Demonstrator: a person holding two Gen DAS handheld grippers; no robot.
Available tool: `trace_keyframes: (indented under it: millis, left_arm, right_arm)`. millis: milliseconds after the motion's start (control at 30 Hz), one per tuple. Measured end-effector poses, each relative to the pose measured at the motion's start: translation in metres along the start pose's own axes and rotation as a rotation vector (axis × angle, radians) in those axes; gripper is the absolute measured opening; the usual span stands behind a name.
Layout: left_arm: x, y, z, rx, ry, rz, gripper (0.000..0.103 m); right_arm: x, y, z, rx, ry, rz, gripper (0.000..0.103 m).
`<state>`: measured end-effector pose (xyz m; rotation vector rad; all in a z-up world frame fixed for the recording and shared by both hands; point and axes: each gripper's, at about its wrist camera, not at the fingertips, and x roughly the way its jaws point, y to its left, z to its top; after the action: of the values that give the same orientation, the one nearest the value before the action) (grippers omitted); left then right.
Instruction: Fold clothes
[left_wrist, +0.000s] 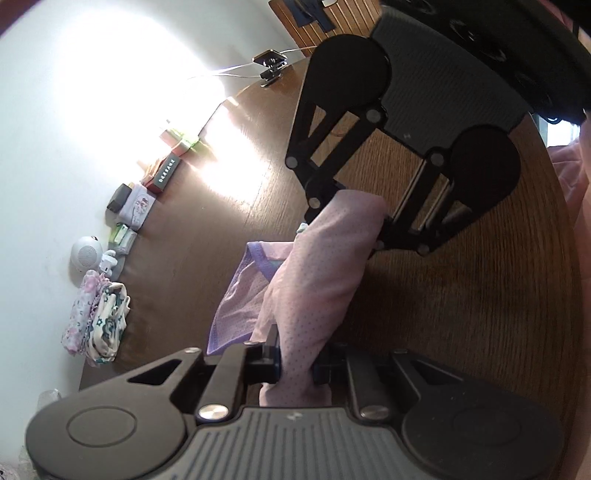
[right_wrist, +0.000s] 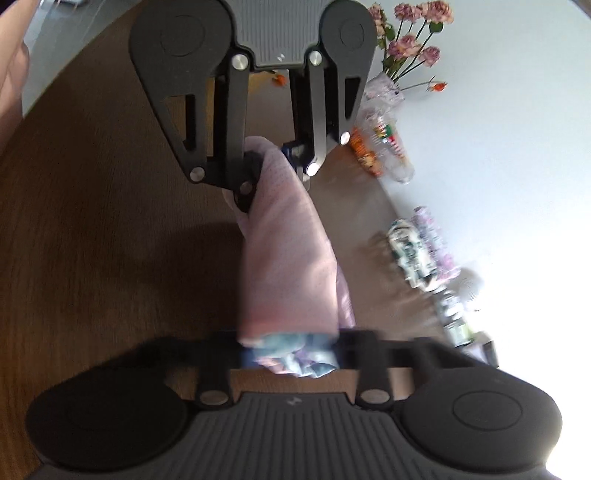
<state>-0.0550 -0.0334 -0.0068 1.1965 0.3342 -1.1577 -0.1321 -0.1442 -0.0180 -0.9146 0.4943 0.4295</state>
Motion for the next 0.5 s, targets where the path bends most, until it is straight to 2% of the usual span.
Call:
trace_keyframes:
  millis: [100, 233, 300, 367, 467, 500]
  left_arm:
    - [-0.011, 0.002, 0.005, -0.022, 0.037, -0.069, 0.013]
    - [-0.022, 0.031, 0.014, -0.128, 0.101, -0.294, 0.015]
    - [-0.017, 0.053, 0.015, -0.195, 0.128, -0.386, 0.025]
    - [-0.008, 0.073, 0.016, -0.248, 0.142, -0.425, 0.04]
    - [0.01, 0.101, 0.011, -0.373, 0.143, -0.442, 0.043]
    - [0.017, 0.11, 0.008, -0.416, 0.14, -0.452, 0.048]
  right_arm:
    - [-0.011, -0.02, 0.005, 0.108, 0.001, 0.137, 0.016]
    - [-0.014, -0.073, 0.007, 0.395, 0.025, 0.463, 0.016]
    - [-0.005, -0.1, 0.001, 0.567, 0.045, 0.608, 0.016]
    - [0.012, -0.119, -0.009, 0.697, 0.073, 0.697, 0.016]
    - [0.047, -0.144, -0.021, 0.837, 0.112, 0.783, 0.016]
    - [0.058, -0.15, -0.024, 0.88, 0.125, 0.806, 0.016]
